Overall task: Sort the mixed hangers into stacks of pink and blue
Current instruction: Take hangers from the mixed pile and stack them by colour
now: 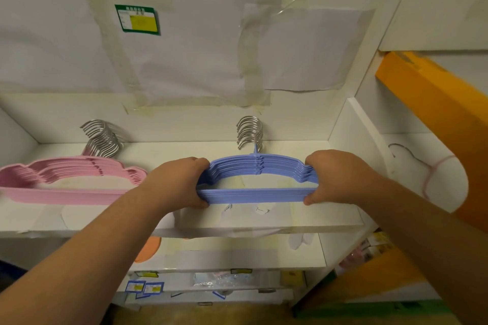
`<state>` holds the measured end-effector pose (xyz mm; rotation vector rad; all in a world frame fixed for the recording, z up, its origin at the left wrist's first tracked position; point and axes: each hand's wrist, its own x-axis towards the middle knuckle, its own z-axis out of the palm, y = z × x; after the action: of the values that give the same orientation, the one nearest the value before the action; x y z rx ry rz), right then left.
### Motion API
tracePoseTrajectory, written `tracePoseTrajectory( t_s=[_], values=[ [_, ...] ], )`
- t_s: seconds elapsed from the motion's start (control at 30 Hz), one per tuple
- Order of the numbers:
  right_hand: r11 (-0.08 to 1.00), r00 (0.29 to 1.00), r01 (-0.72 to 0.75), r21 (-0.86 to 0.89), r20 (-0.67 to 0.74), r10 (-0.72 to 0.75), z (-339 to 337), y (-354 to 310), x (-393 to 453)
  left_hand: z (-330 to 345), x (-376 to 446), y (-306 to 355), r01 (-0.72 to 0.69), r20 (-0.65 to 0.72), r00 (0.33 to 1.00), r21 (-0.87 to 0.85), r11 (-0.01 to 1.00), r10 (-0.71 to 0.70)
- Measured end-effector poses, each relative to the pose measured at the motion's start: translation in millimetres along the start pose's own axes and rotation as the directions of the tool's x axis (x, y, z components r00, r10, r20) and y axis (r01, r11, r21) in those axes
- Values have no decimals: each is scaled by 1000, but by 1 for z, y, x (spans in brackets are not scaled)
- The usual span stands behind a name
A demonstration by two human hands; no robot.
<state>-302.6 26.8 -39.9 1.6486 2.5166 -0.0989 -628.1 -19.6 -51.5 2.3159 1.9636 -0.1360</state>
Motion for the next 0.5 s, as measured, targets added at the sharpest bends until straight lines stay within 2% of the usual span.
tracePoseTrajectory(
  t_s=[0.3, 0.5],
  values=[
    [997, 999, -45, 57, 5, 44, 7, -1, 0, -1, -1, 1, 19, 16, 1000, -54, 998, -18],
    [984, 999, -36, 176, 16, 34, 1, -7, -10, -1, -10, 5, 76, 35, 997, -150, 986, -71]
  ],
)
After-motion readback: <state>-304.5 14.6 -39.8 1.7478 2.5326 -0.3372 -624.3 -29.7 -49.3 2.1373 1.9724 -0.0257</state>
